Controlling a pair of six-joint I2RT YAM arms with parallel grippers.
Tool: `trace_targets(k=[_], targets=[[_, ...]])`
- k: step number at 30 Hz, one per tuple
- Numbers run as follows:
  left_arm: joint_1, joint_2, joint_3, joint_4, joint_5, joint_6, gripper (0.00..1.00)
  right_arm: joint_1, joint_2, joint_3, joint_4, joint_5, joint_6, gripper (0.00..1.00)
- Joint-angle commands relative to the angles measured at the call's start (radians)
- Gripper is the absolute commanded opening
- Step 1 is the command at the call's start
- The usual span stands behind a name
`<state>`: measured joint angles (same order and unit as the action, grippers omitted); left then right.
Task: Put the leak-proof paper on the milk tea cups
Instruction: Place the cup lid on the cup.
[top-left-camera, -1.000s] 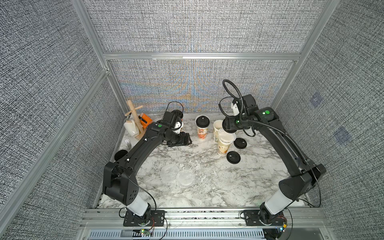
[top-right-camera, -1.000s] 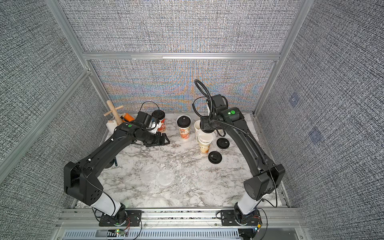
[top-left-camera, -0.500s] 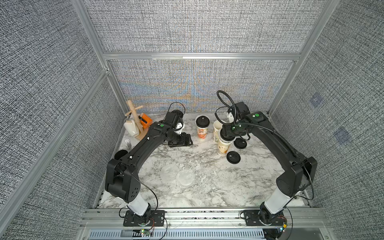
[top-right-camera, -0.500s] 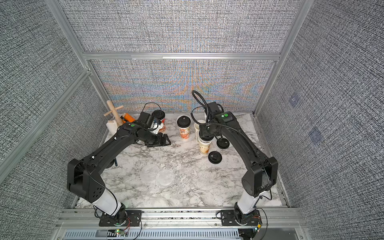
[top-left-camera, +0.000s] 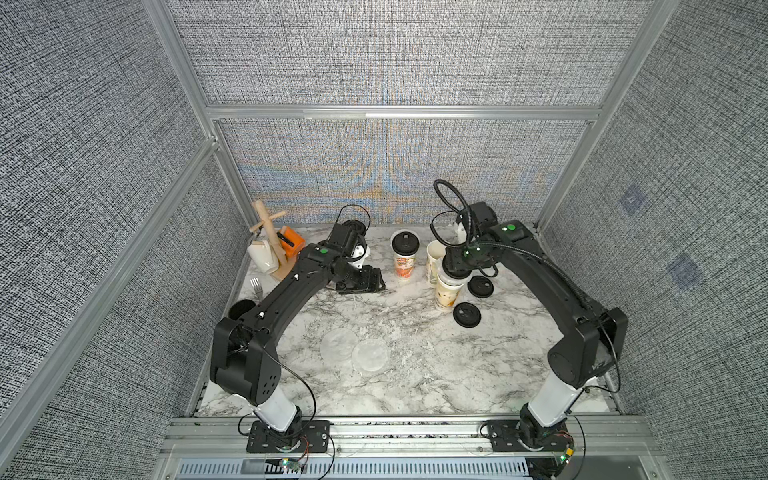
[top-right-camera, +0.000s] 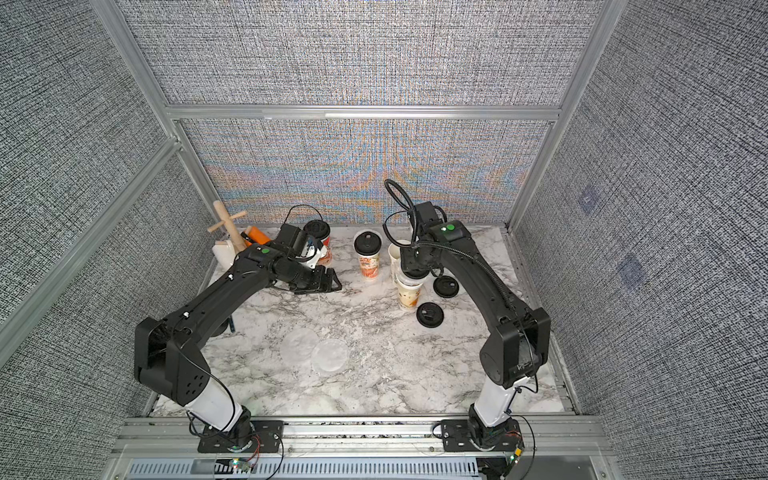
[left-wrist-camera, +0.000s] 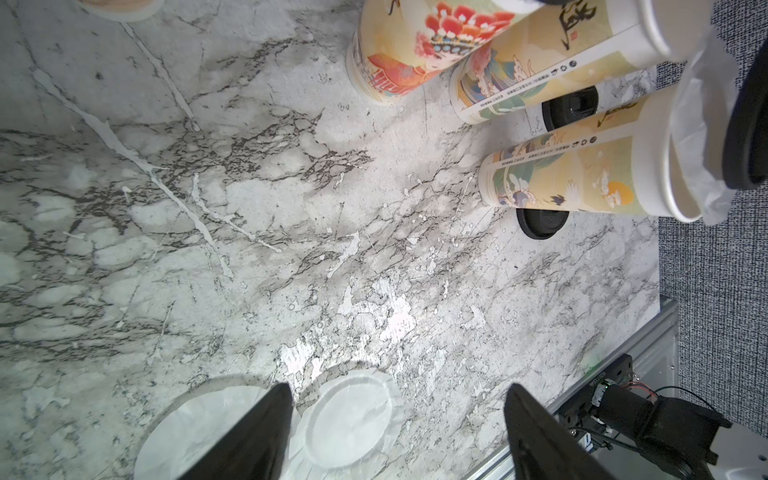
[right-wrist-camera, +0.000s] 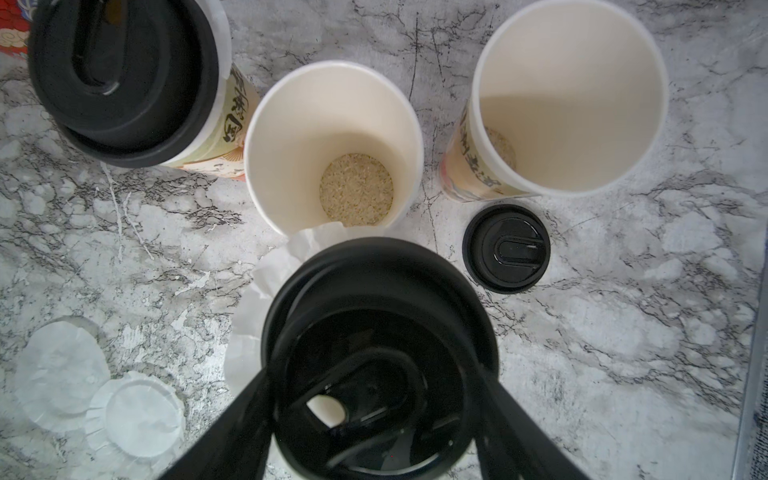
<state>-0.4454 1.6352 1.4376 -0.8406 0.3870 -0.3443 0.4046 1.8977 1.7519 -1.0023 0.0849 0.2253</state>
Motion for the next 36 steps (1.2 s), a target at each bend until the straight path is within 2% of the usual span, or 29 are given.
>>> trace_targets(k=[1, 19, 36], targets=[[-0.001, -0.002, 0.001, -0.008, -0.007, 0.008, 0.82, 0.003, -0.005, -0.014, 0.03, 0.0, -0.011, 0.71], [0.0, -0.005, 0.001, -0.015, -0.01, 0.012, 0.81, 0.023, -0.013, -0.071, 0.048, -0.005, -0.006, 0.71], [-0.001, -0.009, 0.003, -0.02, -0.013, 0.017, 0.81, 0.024, 0.004, 0.01, -0.028, -0.016, -0.033, 0.72]])
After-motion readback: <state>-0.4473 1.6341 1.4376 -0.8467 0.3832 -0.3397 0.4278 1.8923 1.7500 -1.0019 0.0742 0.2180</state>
